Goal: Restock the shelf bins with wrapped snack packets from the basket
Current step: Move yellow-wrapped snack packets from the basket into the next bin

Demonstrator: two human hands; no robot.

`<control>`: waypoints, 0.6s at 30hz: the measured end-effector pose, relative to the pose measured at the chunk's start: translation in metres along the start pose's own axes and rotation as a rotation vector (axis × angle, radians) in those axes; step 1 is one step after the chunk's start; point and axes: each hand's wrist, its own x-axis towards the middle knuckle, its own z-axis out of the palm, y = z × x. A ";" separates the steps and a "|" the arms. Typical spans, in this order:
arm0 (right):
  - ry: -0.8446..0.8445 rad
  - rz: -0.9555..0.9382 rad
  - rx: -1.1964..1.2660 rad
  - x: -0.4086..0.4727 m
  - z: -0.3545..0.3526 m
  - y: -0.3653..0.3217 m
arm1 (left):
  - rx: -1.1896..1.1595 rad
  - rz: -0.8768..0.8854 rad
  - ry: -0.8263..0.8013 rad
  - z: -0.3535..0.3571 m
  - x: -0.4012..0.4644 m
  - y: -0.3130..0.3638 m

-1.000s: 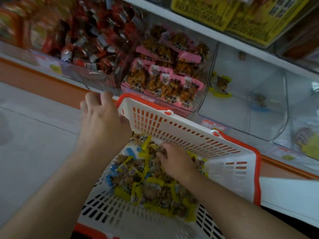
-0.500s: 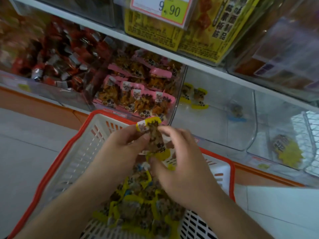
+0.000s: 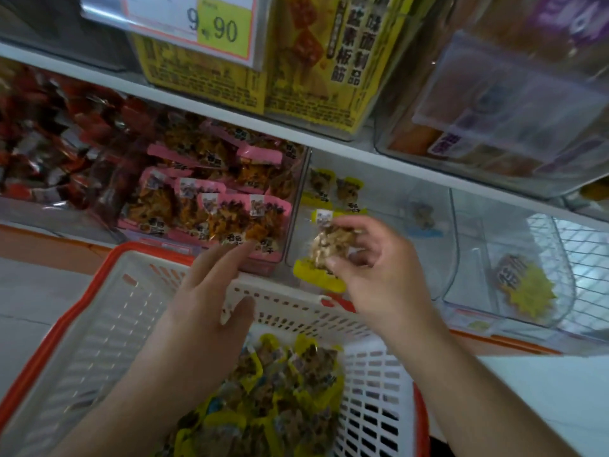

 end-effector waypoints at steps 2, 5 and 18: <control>0.153 0.001 -0.076 0.030 -0.011 0.015 | 0.158 0.058 -0.013 -0.001 0.002 -0.009; 0.296 0.029 -0.239 0.080 -0.021 0.033 | 0.324 0.097 -0.058 0.004 0.003 -0.022; 0.316 0.203 -0.476 0.185 -0.016 0.094 | 0.435 0.099 -0.046 0.017 0.008 -0.036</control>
